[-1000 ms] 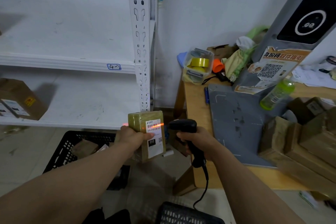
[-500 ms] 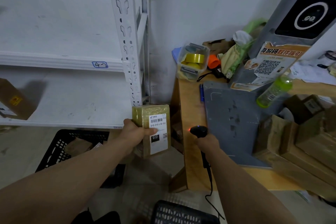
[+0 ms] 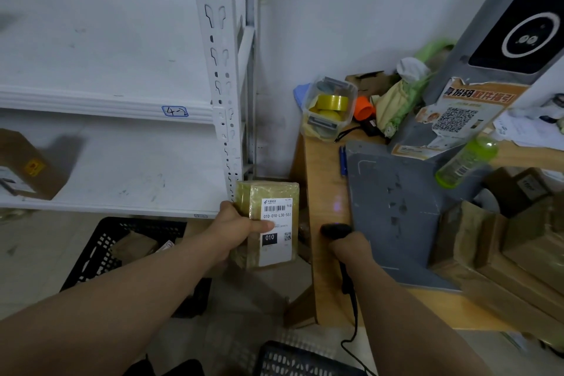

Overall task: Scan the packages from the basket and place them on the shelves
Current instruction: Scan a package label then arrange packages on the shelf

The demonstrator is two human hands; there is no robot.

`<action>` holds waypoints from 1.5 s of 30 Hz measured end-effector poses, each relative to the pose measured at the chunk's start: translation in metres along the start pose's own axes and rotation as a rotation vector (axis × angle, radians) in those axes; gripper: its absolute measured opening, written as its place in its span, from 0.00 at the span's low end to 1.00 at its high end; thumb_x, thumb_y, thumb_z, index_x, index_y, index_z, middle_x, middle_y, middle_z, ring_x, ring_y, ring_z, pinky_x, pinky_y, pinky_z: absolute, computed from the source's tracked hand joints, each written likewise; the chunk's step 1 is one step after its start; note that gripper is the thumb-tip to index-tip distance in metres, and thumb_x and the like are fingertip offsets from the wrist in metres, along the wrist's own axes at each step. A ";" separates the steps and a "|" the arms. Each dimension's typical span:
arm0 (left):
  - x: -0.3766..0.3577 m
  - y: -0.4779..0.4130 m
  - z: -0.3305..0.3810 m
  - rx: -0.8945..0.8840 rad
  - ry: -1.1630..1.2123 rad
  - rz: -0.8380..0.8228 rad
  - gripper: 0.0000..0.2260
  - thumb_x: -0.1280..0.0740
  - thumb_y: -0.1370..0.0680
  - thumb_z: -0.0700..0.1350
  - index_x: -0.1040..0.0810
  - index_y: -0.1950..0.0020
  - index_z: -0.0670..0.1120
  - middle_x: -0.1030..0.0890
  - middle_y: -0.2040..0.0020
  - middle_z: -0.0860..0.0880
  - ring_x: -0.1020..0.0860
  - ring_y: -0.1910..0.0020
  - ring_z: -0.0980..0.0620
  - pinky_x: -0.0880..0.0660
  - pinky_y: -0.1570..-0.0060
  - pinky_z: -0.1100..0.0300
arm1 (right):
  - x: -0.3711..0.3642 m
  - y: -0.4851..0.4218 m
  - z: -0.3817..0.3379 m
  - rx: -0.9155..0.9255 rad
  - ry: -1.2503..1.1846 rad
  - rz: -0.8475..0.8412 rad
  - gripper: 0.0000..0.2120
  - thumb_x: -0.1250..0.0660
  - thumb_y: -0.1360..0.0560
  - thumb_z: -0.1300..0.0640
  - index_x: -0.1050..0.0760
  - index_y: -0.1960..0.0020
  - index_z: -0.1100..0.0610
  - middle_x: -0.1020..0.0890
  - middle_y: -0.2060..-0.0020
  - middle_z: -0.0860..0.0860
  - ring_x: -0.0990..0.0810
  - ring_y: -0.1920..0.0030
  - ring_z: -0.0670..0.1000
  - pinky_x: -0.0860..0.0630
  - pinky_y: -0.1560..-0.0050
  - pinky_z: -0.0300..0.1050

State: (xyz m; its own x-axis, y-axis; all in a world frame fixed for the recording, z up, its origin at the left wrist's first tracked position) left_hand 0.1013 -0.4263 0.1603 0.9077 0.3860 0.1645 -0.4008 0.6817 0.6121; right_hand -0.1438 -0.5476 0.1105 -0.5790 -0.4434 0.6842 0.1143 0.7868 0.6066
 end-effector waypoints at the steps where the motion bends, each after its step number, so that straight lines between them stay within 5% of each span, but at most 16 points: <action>1: 0.001 0.000 -0.001 0.001 0.000 -0.005 0.34 0.18 0.33 0.41 0.34 0.34 0.43 0.17 0.44 0.48 0.17 0.50 0.50 0.20 0.59 0.58 | 0.002 0.002 -0.001 0.010 0.015 0.012 0.26 0.33 0.24 0.60 0.34 0.29 0.64 0.22 0.44 0.60 0.21 0.50 0.57 0.23 0.59 0.48; 7: 0.009 0.010 0.002 -0.039 0.005 -0.049 0.34 0.18 0.34 0.41 0.33 0.34 0.43 0.16 0.45 0.48 0.16 0.49 0.50 0.18 0.53 0.55 | 0.022 0.024 -0.013 0.143 0.133 0.148 0.26 0.34 0.23 0.57 0.38 0.29 0.62 0.33 0.33 0.62 0.28 0.35 0.62 0.24 0.36 0.57; 10: 0.013 0.023 0.009 -0.066 0.027 -0.056 0.32 0.19 0.32 0.40 0.34 0.36 0.44 0.18 0.47 0.49 0.18 0.50 0.51 0.20 0.54 0.57 | 0.025 0.041 -0.028 0.253 0.078 0.088 0.32 0.29 0.26 0.54 0.37 0.27 0.54 0.29 0.34 0.58 0.25 0.39 0.59 0.22 0.41 0.55; 14: 0.033 0.041 0.017 -0.110 0.043 -0.080 0.31 0.19 0.32 0.41 0.34 0.35 0.44 0.18 0.48 0.50 0.19 0.51 0.52 0.21 0.57 0.58 | 0.018 0.092 -0.064 0.369 -0.182 -0.201 0.24 0.31 0.24 0.62 0.31 0.32 0.49 0.23 0.42 0.53 0.21 0.46 0.52 0.20 0.49 0.46; 18: 0.074 0.066 0.024 -0.150 0.078 -0.098 0.29 0.20 0.31 0.42 0.34 0.38 0.46 0.19 0.48 0.50 0.21 0.52 0.53 0.24 0.60 0.59 | 0.004 0.150 -0.108 0.454 -0.273 -0.389 0.24 0.32 0.24 0.64 0.29 0.30 0.52 0.18 0.42 0.55 0.16 0.45 0.57 0.20 0.39 0.59; 23: 0.159 0.108 0.049 -0.239 0.154 -0.088 0.27 0.21 0.30 0.42 0.31 0.37 0.46 0.15 0.48 0.46 0.15 0.53 0.48 0.20 0.59 0.55 | -0.013 0.223 -0.171 0.561 -0.417 -0.561 0.23 0.29 0.25 0.61 0.28 0.32 0.47 0.16 0.43 0.54 0.15 0.44 0.57 0.21 0.38 0.62; 26: 0.222 0.140 0.073 -0.320 0.239 -0.124 0.19 0.25 0.27 0.45 0.22 0.37 0.43 0.13 0.50 0.45 0.15 0.50 0.44 0.19 0.47 0.49 | -0.022 0.276 -0.214 0.694 -0.438 -0.650 0.24 0.27 0.26 0.56 0.25 0.33 0.41 0.16 0.41 0.53 0.18 0.39 0.60 0.25 0.34 0.66; 28: 0.265 0.159 0.083 -0.346 0.359 -0.147 0.18 0.28 0.26 0.48 0.19 0.38 0.43 0.14 0.46 0.43 0.16 0.46 0.41 0.22 0.40 0.45 | -0.032 0.313 -0.245 0.789 -0.433 -0.653 0.25 0.26 0.26 0.54 0.27 0.32 0.39 0.16 0.40 0.51 0.19 0.38 0.59 0.26 0.33 0.66; 32: 0.340 0.197 0.095 -0.385 0.505 -0.128 0.17 0.31 0.24 0.50 0.19 0.39 0.43 0.15 0.45 0.42 0.14 0.51 0.42 0.21 0.50 0.49 | -0.059 0.384 -0.303 0.884 -0.454 -0.593 0.28 0.25 0.26 0.54 0.31 0.30 0.41 0.14 0.45 0.52 0.15 0.45 0.54 0.18 0.45 0.57; 34: 0.372 0.216 0.102 -0.412 0.535 -0.122 0.19 0.31 0.24 0.52 0.19 0.37 0.44 0.15 0.43 0.42 0.15 0.47 0.41 0.22 0.45 0.47 | -0.068 0.419 -0.327 0.901 -0.470 -0.546 0.26 0.25 0.27 0.51 0.29 0.32 0.44 0.14 0.47 0.53 0.15 0.52 0.52 0.18 0.55 0.50; 39: 0.452 0.263 0.127 -0.498 0.597 -0.140 0.28 0.29 0.27 0.63 0.18 0.38 0.42 0.21 0.37 0.43 0.22 0.42 0.41 0.27 0.38 0.47 | -0.071 0.479 -0.373 0.881 -0.617 -0.619 0.18 0.34 0.24 0.45 0.20 0.38 0.53 0.14 0.54 0.54 0.16 0.60 0.52 0.18 0.58 0.47; 43: 0.494 0.295 0.149 -0.562 0.537 -0.234 0.37 0.42 0.24 0.71 0.24 0.34 0.40 0.16 0.47 0.40 0.16 0.50 0.41 0.19 0.52 0.47 | -0.070 0.508 -0.395 0.848 -0.837 -0.695 0.18 0.39 0.22 0.47 0.20 0.37 0.53 0.13 0.48 0.54 0.17 0.51 0.57 0.21 0.42 0.58; 45: 0.508 0.312 0.161 -0.604 0.483 -0.219 0.38 0.43 0.24 0.72 0.25 0.32 0.40 0.16 0.46 0.39 0.17 0.46 0.40 0.20 0.48 0.45 | -0.070 0.522 -0.405 0.860 -0.888 -0.709 0.17 0.41 0.22 0.49 0.19 0.42 0.54 0.14 0.54 0.55 0.17 0.57 0.57 0.20 0.48 0.54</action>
State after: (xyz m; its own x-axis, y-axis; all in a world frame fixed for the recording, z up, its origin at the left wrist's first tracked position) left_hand 0.4575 -0.1179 0.5591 0.8748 0.3369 -0.3483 -0.3435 0.9381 0.0446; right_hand 0.2830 -0.2800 0.5427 -0.6479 -0.6881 -0.3268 -0.7402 0.6699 0.0570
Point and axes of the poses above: each hand's wrist, its own y-axis away from the middle knuckle, its own x-axis out of the back of the hand, z = x × y, the point moved 3 cm from there along -y, towards the middle knuckle
